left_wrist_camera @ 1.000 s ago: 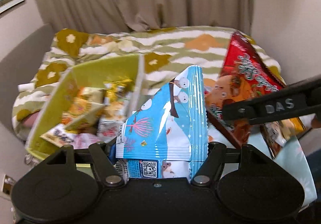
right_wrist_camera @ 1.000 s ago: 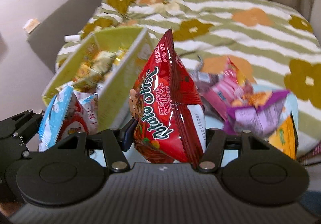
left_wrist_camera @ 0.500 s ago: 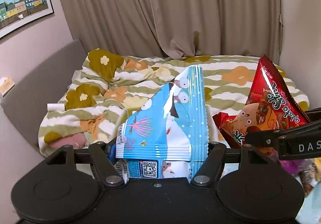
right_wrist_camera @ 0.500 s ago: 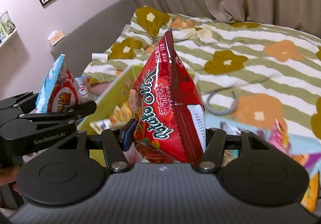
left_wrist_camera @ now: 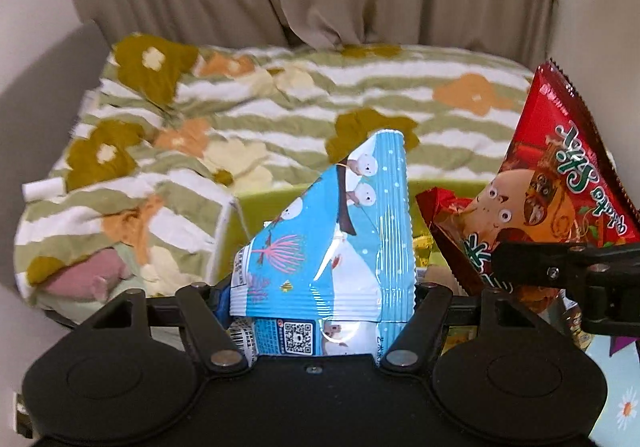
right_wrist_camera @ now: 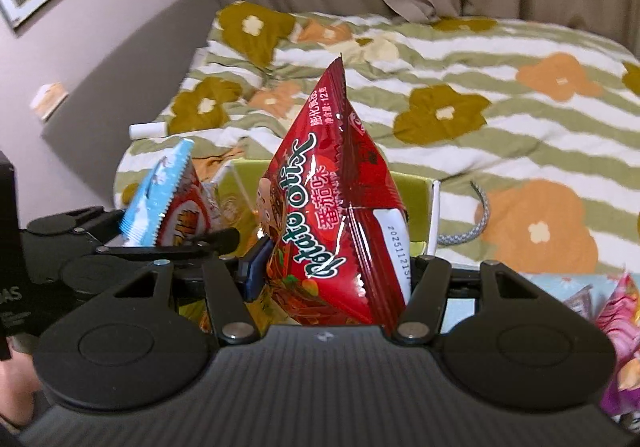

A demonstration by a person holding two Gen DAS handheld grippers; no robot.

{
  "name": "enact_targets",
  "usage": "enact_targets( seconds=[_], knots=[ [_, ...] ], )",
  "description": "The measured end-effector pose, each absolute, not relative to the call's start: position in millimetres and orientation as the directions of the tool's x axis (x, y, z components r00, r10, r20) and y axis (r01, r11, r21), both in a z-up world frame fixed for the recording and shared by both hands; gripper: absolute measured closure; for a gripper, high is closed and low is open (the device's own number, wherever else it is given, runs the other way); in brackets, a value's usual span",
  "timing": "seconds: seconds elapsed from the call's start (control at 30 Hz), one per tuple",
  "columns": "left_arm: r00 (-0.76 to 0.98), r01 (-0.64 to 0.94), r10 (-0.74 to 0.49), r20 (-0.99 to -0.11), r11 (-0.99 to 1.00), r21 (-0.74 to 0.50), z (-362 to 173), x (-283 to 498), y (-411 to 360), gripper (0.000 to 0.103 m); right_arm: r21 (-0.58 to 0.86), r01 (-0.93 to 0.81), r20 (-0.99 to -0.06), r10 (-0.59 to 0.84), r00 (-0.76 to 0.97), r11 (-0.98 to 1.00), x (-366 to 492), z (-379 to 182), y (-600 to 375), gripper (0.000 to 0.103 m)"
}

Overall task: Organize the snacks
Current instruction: 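Carry both bags over the box and open both tools to drop them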

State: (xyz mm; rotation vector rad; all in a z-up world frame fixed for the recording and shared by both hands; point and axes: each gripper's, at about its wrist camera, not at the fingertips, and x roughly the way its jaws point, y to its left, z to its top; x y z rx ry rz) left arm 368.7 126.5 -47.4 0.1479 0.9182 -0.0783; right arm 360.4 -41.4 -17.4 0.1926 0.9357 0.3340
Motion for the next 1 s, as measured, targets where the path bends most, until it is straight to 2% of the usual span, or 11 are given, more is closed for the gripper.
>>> enact_targets(
  seconds=[0.03, 0.1, 0.13, 0.43, 0.7, 0.77, 0.8, 1.0],
  knots=[
    [0.597, 0.139, -0.012, -0.802, 0.986, 0.088, -53.3, 373.5, 127.8, 0.025, 0.304, -0.183, -0.76, 0.353, 0.545, 0.935, 364.8, -21.0, -40.2, 0.03],
    [0.596, 0.138, -0.017, -0.803, 0.987, 0.081, -60.2, 377.5, 130.0, 0.012, 0.299, -0.156, -0.772, 0.334, 0.541, 0.942, 369.5, -27.5, -38.9, 0.03],
    [0.601, 0.142, -0.019, -0.799, 0.986, 0.083, -61.9, 378.4, 130.8, 0.0, 0.295, -0.141, -0.778, 0.323, 0.539, 0.945, 371.7, -30.3, -38.5, 0.029],
    [0.602, 0.17, -0.073, -0.795, 0.985, 0.039, -59.6, 350.2, 145.8, 0.0, 0.276, -0.081, -0.791, 0.274, 0.546, 0.958, 375.7, -35.0, -34.7, 0.029],
    [0.623, 0.151, -0.06, -0.78, 0.987, 0.045, -51.6, 336.2, 155.3, 0.0, 0.25, -0.063, -0.791, 0.242, 0.562, 0.966, 382.3, -36.3, -21.8, 0.027],
    [0.621, 0.153, -0.058, -0.782, 0.987, 0.048, -52.5, 336.1, 155.9, 0.0, 0.253, -0.043, -0.785, 0.231, 0.575, 0.967, 385.2, -39.1, -19.7, 0.013],
    [0.618, 0.155, -0.058, -0.784, 0.987, 0.049, -53.4, 336.0, 156.0, 0.0, 0.258, -0.036, -0.783, 0.231, 0.577, 0.965, 386.4, -40.5, -19.4, 0.0],
    [0.597, 0.17, -0.062, -0.8, 0.984, 0.05, -64.8, 331.2, 157.4, 0.0, 0.261, -0.011, -0.764, 0.214, 0.608, 0.965, 377.7, -45.9, -24.9, 0.0]
  ],
)
